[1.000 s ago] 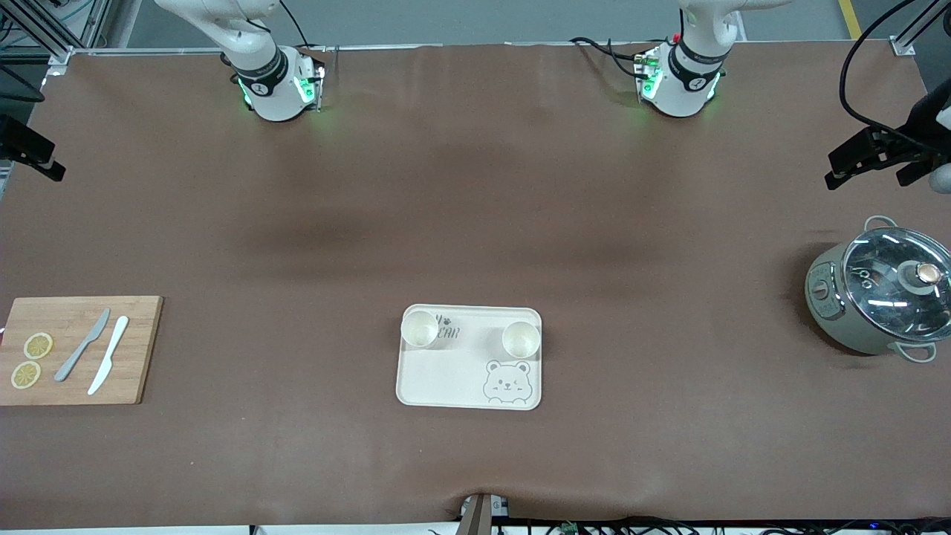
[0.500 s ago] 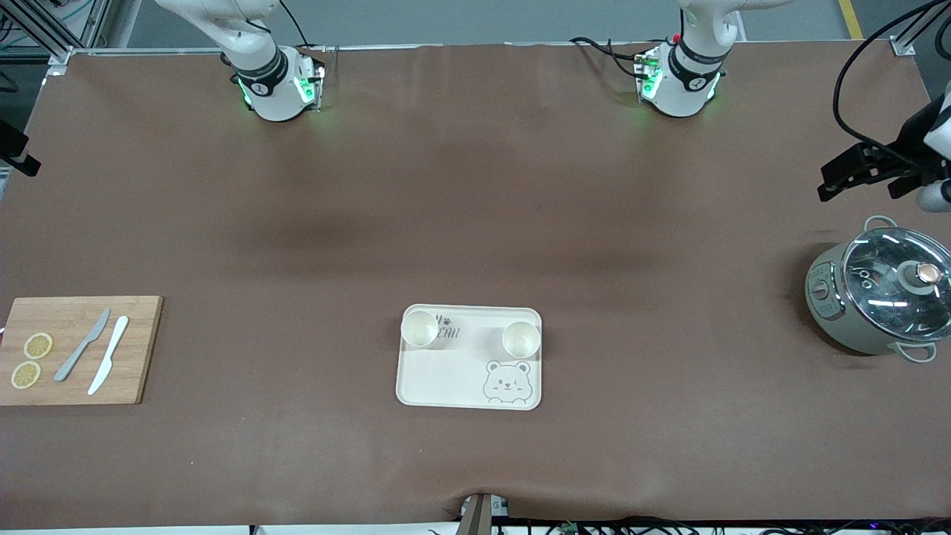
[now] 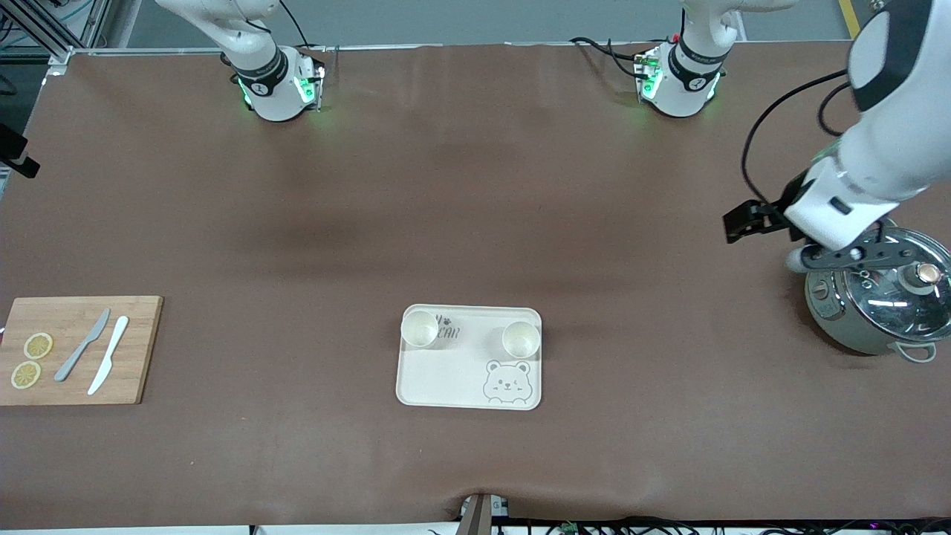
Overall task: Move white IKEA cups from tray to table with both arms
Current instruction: 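Move the left gripper over the white cup on the tray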
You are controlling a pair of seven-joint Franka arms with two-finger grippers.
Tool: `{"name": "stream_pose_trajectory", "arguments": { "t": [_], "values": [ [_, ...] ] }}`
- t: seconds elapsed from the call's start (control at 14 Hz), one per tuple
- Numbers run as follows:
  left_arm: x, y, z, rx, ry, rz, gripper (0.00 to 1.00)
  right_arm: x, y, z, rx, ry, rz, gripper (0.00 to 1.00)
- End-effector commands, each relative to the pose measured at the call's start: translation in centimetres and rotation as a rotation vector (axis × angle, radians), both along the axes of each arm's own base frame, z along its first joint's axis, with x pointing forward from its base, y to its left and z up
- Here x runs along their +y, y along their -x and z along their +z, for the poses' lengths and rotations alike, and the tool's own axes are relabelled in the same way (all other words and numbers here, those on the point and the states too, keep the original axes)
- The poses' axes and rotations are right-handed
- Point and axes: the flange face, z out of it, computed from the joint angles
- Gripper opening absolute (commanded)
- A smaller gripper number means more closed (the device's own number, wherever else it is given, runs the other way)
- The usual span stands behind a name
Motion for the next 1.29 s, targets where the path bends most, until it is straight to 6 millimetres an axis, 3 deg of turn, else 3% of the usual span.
{"name": "stream_pose_trajectory", "arguments": {
  "t": [0.0,0.64,1.21],
  "values": [
    [-1.2,-0.9,-0.7,-0.003,0.016,0.024,1.00,-0.3,0.1,0.4,0.000,-0.001,-0.005,1.00],
    [-7.6,-3.0,-6.3,-0.042,0.042,0.062,1.00,-0.4,0.0,0.0,0.009,-0.004,-0.006,1.00],
    [-10.2,-4.8,-10.8,-0.081,0.070,0.051,1.00,-0.7,0.1,0.3,0.001,-0.003,-0.012,1.00]
  ]
}}
